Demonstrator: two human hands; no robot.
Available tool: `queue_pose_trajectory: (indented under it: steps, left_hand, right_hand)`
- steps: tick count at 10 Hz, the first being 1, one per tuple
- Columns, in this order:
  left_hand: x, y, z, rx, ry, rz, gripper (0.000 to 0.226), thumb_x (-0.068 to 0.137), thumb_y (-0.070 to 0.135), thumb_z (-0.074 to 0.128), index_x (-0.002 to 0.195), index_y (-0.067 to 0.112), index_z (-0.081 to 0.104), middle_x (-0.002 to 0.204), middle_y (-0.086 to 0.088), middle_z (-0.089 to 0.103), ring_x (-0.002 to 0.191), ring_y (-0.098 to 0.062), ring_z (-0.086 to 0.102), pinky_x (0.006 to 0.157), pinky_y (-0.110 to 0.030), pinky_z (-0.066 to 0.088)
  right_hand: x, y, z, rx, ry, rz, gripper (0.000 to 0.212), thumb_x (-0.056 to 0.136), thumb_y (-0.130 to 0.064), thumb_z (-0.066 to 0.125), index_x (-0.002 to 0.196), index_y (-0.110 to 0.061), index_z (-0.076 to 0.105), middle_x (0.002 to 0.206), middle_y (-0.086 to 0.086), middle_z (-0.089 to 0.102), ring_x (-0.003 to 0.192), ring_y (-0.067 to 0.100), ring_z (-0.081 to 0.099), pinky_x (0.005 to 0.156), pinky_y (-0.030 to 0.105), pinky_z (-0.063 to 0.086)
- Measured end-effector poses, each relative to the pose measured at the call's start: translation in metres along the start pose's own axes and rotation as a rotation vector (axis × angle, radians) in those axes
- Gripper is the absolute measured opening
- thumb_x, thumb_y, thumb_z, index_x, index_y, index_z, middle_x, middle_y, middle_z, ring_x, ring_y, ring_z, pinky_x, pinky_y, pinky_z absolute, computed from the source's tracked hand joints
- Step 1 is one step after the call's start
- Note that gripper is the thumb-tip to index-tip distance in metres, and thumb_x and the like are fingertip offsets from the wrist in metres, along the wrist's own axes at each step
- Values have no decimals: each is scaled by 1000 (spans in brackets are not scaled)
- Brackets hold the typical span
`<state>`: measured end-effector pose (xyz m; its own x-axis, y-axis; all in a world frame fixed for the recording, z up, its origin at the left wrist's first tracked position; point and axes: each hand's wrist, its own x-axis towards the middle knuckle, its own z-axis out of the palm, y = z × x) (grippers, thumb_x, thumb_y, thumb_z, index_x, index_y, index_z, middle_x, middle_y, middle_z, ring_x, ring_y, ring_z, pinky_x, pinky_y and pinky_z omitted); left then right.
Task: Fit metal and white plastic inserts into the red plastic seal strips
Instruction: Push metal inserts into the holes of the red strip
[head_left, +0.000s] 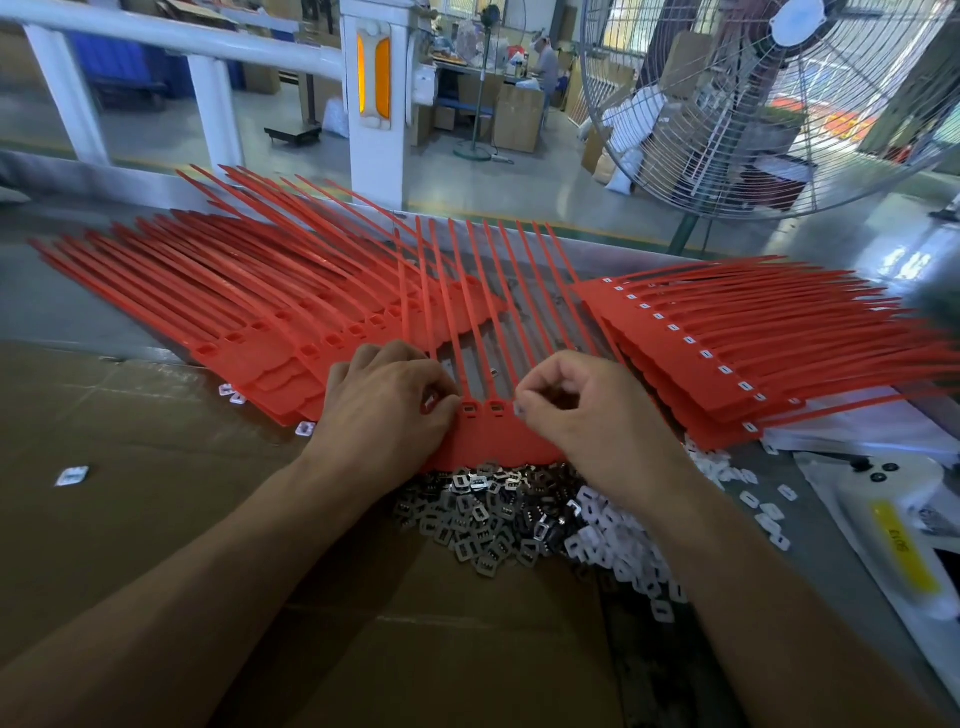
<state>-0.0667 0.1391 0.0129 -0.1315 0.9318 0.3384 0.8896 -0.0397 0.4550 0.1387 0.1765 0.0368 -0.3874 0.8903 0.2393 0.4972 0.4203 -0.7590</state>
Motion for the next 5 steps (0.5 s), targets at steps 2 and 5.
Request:
queue_pose_trajectory:
  steps: [2,5]
  left_hand:
    - [0,0,0,-7,1,0,17,95,47,60,104,39,72,124,15,55,123,-14,39,96,-31,19]
    - [0,0,0,-2,-4,-6,18,95,48,59,105,38,72,124,15,55,124,-14,39,95,-31,19]
  right_hand:
    - [6,14,-5,-3,98,106,10,96,-20,72,93,-30,73,89,-14,74,79,-8,66,63,2,42]
    - [20,20,4,-65,123,122,9,96,-17,72,98,-26,74,90,-15,71,83,-13,62,63,-1,40]
